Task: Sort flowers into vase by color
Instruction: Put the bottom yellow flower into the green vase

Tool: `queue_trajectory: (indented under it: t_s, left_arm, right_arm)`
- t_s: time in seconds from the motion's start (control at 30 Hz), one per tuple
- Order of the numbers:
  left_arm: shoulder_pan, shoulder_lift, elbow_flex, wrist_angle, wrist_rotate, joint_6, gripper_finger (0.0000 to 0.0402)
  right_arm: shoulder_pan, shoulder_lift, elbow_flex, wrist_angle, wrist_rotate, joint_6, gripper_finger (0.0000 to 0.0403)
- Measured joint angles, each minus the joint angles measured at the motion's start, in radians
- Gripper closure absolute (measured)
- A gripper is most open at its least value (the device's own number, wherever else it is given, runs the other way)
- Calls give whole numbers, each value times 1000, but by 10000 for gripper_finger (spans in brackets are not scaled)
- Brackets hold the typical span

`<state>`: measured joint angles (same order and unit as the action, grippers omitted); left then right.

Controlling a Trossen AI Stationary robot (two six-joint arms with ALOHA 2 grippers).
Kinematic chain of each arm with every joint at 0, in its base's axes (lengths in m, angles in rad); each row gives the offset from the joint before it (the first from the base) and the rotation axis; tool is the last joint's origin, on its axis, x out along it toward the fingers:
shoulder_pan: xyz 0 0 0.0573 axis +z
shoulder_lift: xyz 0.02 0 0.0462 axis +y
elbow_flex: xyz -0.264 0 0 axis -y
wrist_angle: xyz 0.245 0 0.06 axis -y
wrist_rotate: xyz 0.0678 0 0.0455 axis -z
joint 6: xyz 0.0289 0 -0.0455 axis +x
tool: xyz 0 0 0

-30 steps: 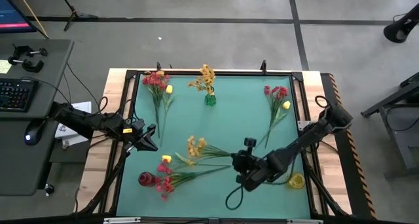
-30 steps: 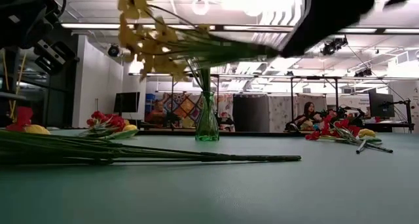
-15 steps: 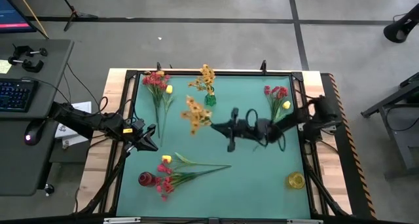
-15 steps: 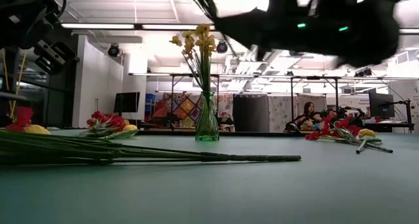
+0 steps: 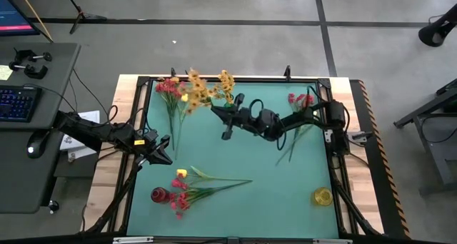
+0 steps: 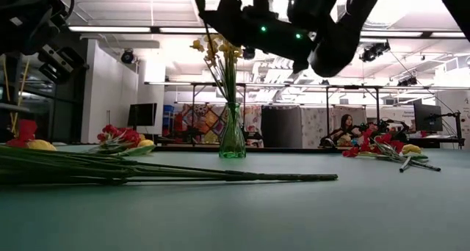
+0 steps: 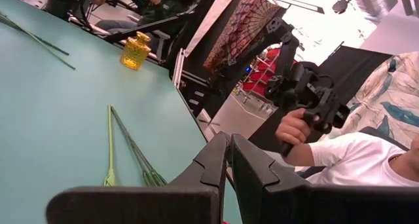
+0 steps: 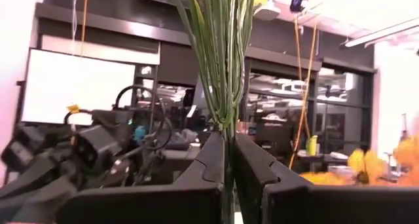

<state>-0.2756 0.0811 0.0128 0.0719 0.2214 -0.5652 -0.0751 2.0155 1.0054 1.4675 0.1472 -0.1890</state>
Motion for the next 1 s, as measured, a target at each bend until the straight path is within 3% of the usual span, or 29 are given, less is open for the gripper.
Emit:
queue_trajectory:
  t_s: [0.27, 0.4, 0.53, 0.73, 1.0]
  left_arm:
    - [0, 0, 0, 0, 0, 0, 390]
    - [0, 0, 0, 0, 0, 0, 390]
    - [0, 0, 0, 0, 0, 0, 390]
    - [0, 0, 0, 0, 0, 0, 390]
    - [0, 0, 0, 0, 0, 0, 390]
  right_arm:
    - [16, 0, -4, 12, 39, -47, 403]
    - [34, 0, -24, 62, 143, -107, 403]
    - [52, -13, -67, 98, 174, -160, 403]
    - [79, -109, -221, 103, 273, -183, 403]
    - [27, -236, -367, 104, 265, -74, 403]
